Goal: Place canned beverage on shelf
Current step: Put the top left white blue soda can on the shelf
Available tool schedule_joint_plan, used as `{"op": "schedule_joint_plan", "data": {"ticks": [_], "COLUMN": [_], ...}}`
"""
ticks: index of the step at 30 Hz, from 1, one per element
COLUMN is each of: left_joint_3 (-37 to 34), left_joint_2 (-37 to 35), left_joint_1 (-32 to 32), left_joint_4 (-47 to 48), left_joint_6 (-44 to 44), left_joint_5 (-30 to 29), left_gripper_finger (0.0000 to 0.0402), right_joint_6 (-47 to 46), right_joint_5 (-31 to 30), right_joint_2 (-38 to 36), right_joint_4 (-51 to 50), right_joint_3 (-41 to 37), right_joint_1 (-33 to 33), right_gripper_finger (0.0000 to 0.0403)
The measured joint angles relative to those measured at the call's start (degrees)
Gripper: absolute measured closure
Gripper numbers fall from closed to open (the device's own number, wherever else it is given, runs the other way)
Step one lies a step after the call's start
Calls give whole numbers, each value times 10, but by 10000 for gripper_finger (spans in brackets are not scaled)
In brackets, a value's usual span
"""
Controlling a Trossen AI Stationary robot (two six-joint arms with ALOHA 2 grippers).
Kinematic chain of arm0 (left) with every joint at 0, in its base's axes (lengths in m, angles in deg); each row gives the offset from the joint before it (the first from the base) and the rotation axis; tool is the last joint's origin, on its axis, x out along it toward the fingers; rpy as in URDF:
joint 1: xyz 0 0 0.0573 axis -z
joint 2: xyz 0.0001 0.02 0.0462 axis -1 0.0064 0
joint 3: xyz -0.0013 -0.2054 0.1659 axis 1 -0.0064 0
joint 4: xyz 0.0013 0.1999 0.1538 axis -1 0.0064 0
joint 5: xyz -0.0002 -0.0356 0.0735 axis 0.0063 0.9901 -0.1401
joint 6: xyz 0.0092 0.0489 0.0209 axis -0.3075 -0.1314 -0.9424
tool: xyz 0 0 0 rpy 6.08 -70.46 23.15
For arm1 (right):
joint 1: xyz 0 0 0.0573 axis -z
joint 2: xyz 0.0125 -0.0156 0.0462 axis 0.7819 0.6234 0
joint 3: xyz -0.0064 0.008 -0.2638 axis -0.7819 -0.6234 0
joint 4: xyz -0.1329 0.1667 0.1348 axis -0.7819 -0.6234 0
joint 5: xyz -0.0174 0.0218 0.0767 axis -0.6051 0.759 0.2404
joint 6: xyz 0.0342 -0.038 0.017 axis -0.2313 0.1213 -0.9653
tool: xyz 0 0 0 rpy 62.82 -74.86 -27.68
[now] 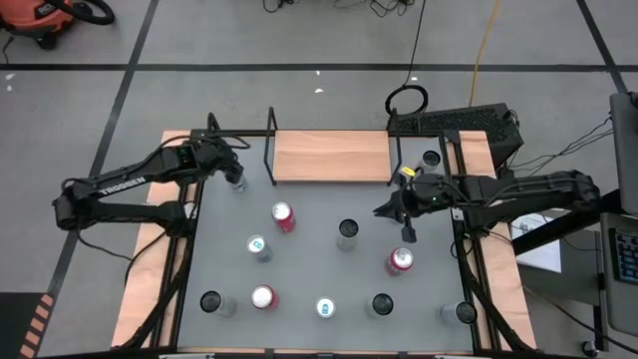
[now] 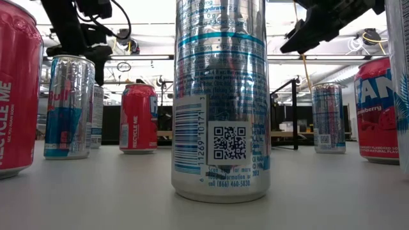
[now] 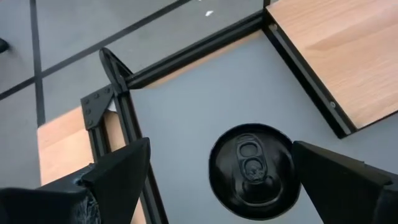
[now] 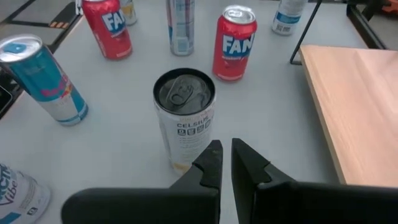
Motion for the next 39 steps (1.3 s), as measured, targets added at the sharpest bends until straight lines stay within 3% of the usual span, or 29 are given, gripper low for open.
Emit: {"op": "schedule_joint_plan", "data": {"ticks": [13,28,39], "left_joint_3": [0,0,-83], "left_joint_2": [15,-28,-21], "left_joint_1": [0,0,0], "left_joint_4": [-12,-13,-94], "left_joint_6": [-2,13,15], "left_joint_5": [20,22,36], "left_gripper_finger": [13,13,13], "right_joint_6": [1,13,17], "right_joint_5": [0,0,0], "right_joint_2": [32,33,33], "right_joint_4": [23,33,39], "right_joint_3": [0,0,0], "right_joint_1": [0,0,0], "right_gripper_finger": [403,403,403]}}
